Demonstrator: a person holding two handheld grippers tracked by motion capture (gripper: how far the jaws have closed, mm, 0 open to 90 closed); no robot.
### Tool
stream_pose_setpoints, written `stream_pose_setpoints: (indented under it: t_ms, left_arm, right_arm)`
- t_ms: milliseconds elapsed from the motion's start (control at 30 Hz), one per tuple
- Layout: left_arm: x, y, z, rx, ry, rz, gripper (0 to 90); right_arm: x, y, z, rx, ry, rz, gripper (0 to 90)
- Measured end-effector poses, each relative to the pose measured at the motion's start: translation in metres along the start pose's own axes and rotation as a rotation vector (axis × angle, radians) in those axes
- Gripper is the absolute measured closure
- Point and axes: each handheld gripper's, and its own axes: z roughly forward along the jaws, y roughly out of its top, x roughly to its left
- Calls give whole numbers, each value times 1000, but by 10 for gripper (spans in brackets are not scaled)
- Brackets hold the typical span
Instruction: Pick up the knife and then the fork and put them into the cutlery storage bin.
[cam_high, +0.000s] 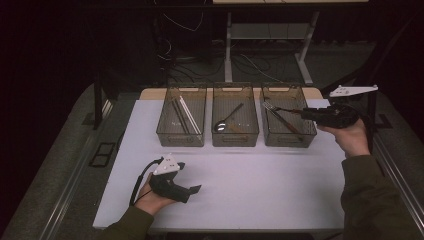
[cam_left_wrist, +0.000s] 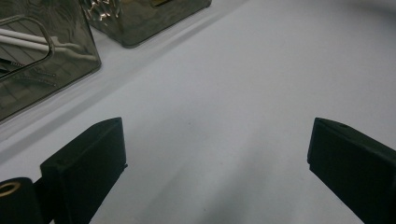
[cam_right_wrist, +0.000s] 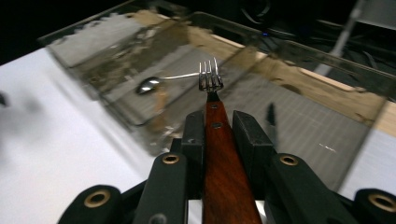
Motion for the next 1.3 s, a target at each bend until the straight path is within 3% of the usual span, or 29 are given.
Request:
stream_pose_setpoints:
  t_ms: [267,500,833,1300]
  left_arm:
    - [0,0,1,4,-8,3,31]
    - [-1,0,2,5,-9,0,35]
    - [-1,0,3,12,-18,6,35]
    - [-2,0,4,15,-24,8,35]
  right_arm:
    - [-23,-3,19,20,-86,70,756]
    - [-31,-3,47,77,-145,91,756]
    - [-30,-2,78,133,-163,113,756]
    - [-28,-9,98,190,-173,128,754]
